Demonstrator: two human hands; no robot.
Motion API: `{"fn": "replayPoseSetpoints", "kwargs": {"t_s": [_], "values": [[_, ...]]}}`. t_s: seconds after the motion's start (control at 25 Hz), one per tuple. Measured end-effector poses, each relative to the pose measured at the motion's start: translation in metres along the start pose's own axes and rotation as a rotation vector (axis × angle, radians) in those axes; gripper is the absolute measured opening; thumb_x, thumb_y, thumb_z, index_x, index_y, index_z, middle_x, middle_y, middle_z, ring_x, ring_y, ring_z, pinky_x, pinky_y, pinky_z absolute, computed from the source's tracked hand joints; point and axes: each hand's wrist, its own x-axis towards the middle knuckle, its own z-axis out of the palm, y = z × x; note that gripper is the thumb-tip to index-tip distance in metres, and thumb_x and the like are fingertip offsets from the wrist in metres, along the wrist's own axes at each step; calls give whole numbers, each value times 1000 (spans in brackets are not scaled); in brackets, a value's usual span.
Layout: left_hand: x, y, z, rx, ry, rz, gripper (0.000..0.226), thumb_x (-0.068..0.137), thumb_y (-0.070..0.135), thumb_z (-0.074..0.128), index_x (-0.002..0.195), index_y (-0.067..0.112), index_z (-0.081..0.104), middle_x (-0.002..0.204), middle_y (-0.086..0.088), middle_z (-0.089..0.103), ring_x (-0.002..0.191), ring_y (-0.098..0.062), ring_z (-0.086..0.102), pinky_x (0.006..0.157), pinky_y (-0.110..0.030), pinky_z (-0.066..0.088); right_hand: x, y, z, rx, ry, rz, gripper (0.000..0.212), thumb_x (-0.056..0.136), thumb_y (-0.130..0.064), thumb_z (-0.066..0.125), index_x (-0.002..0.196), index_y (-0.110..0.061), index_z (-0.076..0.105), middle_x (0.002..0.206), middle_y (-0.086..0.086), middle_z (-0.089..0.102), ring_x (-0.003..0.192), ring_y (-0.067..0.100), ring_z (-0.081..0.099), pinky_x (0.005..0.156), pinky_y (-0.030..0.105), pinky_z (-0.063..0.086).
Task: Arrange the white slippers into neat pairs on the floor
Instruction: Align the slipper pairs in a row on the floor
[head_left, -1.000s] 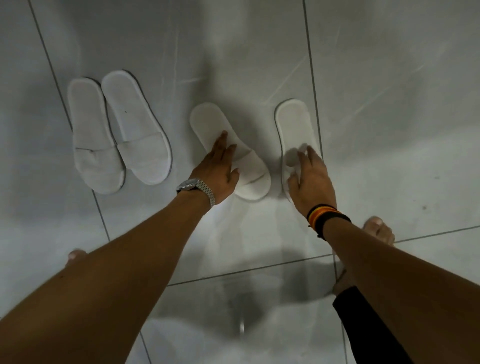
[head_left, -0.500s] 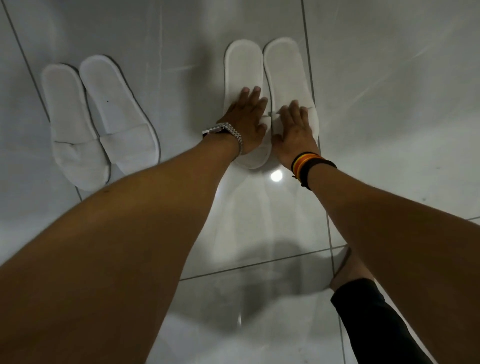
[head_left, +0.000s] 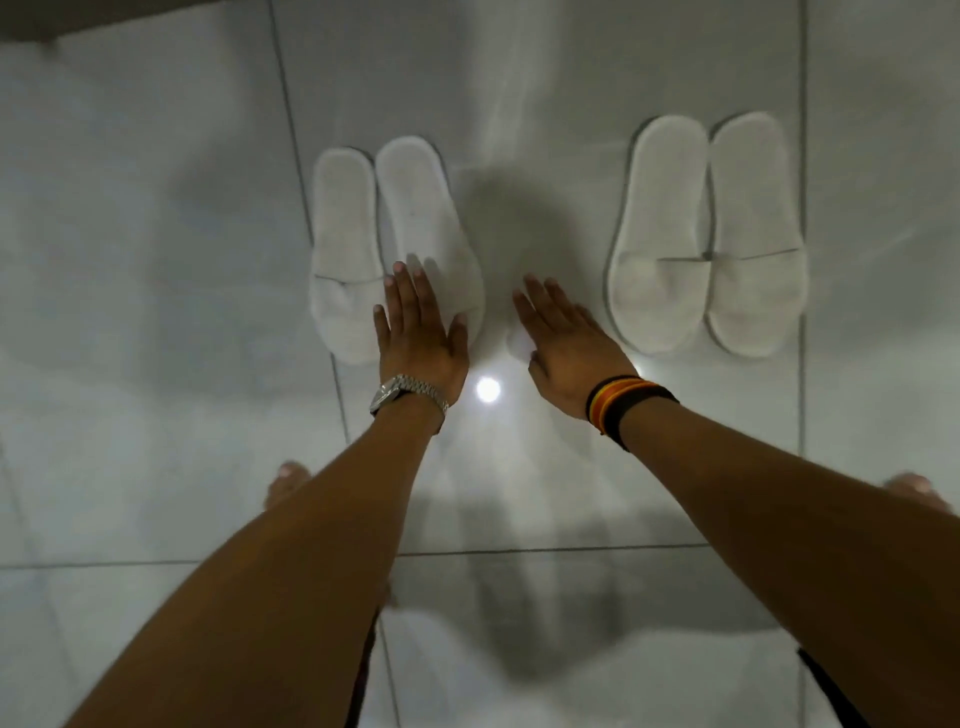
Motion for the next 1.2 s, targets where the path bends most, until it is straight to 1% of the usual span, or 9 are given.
{"fn": "replayPoseSetpoints", "kwargs": {"t_s": [0.08, 0.2, 0.32, 0.44, 0.64, 0.8, 0.92, 1.0, 1.2], "values": [[4, -44, 0, -72, -72, -55, 75, 105, 47, 25, 160, 11, -11, 169, -7, -17, 156, -23, -13, 127, -48, 4, 27, -32, 16, -28, -44, -16, 75, 99, -19, 43, 162, -16, 2, 171, 2, -10, 158, 24, -6, 128, 47, 11], [11, -94, -1, -185, -128, -53, 76, 104, 51, 25, 160, 13, -11, 169, -4, -18, 156, -22, -12, 127, -45, 6, 64, -80, 37, -41, -79, -7, 73, 101, -21, 41, 162, -16, 2, 171, 3, -11, 158, 24, -7, 128, 47, 8], [15, -137, -11, -252, -123, -57, 77, 104, 52, 26, 160, 13, -10, 169, -4, -18, 156, -21, -13, 125, -41, 3, 93, -129, 52, -76, -90, -11, 74, 101, -23, 42, 162, -15, 1, 170, 3, -15, 158, 26, -10, 128, 48, 8], [27, -181, -27, -313, -116, -128, 77, 105, 51, 25, 159, 11, -10, 168, -4, -20, 156, -21, -14, 126, -40, 1, 112, -173, 62, -108, -125, -54, 74, 101, -22, 43, 162, -14, 1, 170, 4, -15, 158, 26, -10, 128, 49, 8], [40, -241, -50, -313, -132, -185, 76, 105, 50, 26, 160, 10, -10, 167, -6, -22, 155, -23, -16, 126, -38, -3, 127, -232, 84, -137, -172, -97, 74, 100, -20, 44, 162, -14, 4, 170, 4, -13, 158, 26, -9, 128, 49, 10], [37, -260, -54, -321, -130, -187, 75, 106, 48, 27, 160, 10, -9, 168, -5, -22, 155, -22, -16, 126, -38, -2, 130, -254, 98, -117, -171, -78, 74, 99, -21, 44, 162, -13, 6, 171, 4, -11, 158, 27, -8, 127, 50, 13], [35, -270, -55, -300, -122, -182, 73, 106, 47, 26, 160, 11, -8, 168, -4, -21, 156, -22, -15, 126, -39, 0, 129, -261, 104, -92, -187, -79, 74, 98, -19, 44, 162, -13, 7, 171, 3, -11, 158, 27, -8, 127, 49, 13], [33, -273, -58, -295, -123, -176, 73, 106, 47, 26, 160, 12, -8, 168, -4, -21, 156, -22, -15, 126, -41, 2, 126, -262, 104, -84, -165, -84, 73, 99, -20, 45, 162, -13, 9, 171, 3, -9, 158, 27, -7, 127, 50, 14], [14, -249, -62, -230, -53, -143, 72, 106, 45, 26, 160, 12, -8, 169, -6, -16, 156, -24, -10, 126, -44, 6, 101, -240, 85, -40, -81, -68, 70, 100, -21, 43, 161, -14, 11, 171, 3, -5, 158, 26, -3, 127, 51, 16]]}}
